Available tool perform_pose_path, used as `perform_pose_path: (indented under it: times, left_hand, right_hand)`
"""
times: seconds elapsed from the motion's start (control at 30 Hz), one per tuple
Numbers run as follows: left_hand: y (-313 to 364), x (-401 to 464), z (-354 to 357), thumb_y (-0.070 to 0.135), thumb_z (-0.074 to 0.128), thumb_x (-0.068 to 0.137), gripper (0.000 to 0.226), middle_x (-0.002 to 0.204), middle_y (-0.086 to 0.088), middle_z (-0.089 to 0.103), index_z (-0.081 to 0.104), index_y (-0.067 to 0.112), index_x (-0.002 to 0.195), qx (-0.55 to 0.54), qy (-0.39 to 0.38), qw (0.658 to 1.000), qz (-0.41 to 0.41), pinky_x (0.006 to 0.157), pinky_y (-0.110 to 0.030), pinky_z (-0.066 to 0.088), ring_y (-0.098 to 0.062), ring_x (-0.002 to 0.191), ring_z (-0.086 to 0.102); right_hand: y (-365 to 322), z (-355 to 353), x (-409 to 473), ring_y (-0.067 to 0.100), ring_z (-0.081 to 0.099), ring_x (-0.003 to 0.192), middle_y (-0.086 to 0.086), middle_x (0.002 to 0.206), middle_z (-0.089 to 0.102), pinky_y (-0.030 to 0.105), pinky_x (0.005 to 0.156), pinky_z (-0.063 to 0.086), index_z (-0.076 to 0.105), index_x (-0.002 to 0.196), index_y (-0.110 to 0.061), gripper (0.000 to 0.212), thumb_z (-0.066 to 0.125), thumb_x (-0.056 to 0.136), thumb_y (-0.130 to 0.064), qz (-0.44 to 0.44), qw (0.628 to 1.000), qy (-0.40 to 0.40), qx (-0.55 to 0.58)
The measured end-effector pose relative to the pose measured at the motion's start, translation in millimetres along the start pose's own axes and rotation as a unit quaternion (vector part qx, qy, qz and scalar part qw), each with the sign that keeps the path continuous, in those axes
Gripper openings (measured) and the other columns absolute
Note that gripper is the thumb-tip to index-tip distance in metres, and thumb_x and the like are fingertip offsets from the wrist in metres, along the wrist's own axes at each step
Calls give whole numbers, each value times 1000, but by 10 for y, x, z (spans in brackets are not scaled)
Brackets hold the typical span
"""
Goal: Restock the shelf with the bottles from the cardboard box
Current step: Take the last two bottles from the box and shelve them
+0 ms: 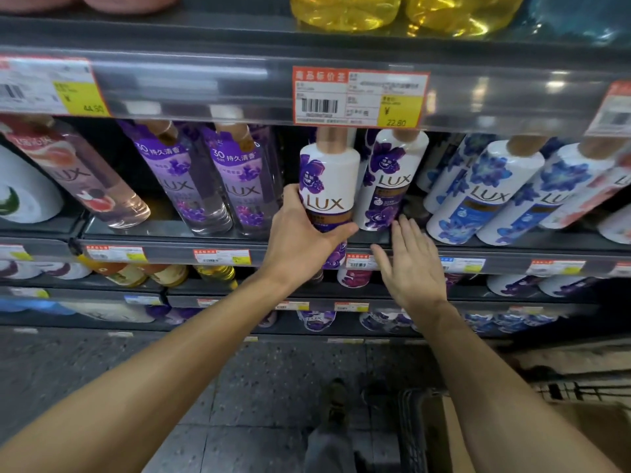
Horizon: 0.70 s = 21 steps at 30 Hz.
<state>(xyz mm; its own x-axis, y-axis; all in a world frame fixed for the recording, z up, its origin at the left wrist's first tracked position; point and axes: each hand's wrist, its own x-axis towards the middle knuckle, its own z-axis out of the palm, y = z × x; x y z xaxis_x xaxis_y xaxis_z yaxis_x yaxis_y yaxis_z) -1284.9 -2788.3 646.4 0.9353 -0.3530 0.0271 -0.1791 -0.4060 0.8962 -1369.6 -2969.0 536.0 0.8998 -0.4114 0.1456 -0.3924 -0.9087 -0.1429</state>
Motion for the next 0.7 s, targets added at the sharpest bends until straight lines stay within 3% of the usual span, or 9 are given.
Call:
perform_pose_path:
  times: [0.3, 0.53, 0.7]
  left_hand:
    - [-18, 212, 177, 30, 86, 67, 64, 107, 13, 61, 42, 25, 113, -39, 53, 998, 3, 83, -12, 45, -3, 101, 59]
    - [-191, 390, 360, 36, 85, 65, 64, 115, -1, 58, 48, 19, 115, -22, 118, 993, 8, 94, -38, 49, -13, 107, 58]
    - [-225, 380, 404, 34, 85, 67, 71, 115, 0, 47, 46, 13, 123, -3, 112, 992, 52, 95, -23, 41, -12, 110, 49]
  right_hand:
    - [-50, -36, -7, 25, 27, 145, 12, 155, 34, 40, 118, 21, 35, 146, -4, 78, 15, 95, -59, 14, 1000, -13, -7]
    - [-46, -9, -2, 23, 21, 147, 11, 157, 28, 38, 120, 13, 30, 149, -5, 75, 18, 96, -57, 14, 1000, -14, 6]
    - [-29, -6, -11, 23, 20, 147, 12, 158, 26, 39, 120, 12, 30, 149, -4, 74, 19, 97, -56, 8, 1000, -11, 10]
